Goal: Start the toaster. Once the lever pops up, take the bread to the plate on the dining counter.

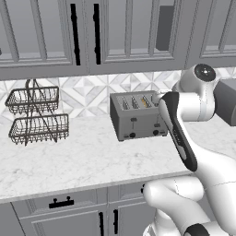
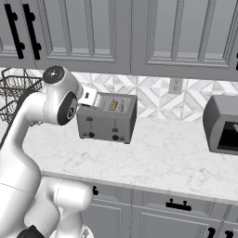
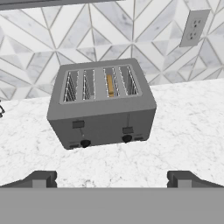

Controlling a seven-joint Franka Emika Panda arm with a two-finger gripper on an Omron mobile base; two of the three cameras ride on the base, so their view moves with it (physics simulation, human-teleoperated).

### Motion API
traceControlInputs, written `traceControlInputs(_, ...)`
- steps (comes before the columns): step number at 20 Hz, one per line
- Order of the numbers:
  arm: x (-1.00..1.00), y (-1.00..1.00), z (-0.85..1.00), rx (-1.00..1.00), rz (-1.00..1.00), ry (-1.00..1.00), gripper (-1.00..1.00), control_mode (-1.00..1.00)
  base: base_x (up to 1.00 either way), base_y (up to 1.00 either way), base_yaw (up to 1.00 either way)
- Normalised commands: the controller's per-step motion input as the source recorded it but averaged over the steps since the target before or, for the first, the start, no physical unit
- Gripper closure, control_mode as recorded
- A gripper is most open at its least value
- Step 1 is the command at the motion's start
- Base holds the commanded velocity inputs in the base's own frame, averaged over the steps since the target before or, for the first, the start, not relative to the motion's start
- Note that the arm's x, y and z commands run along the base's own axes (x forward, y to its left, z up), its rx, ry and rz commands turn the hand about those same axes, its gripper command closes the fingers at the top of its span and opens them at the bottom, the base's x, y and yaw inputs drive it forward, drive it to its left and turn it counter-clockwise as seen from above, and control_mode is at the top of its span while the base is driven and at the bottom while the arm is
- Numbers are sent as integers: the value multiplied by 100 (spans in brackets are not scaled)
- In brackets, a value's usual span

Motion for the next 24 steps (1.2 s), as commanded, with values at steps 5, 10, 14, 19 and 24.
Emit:
traceControlInputs(5, 0, 0, 0, 0, 0, 0, -100, -100, 0, 0, 0)
traceControlInputs(10, 0, 0, 0, 0, 0, 0, -100, -100, 0, 0, 0)
traceControlInputs(14, 0, 0, 0, 0, 0, 0, -100, -100, 0, 0, 0)
traceControlInputs(19, 0, 0, 0, 0, 0, 0, -100, -100, 0, 0, 0)
traceControlInputs(24, 0, 0, 0, 0, 0, 0, -100, -100, 0, 0, 0)
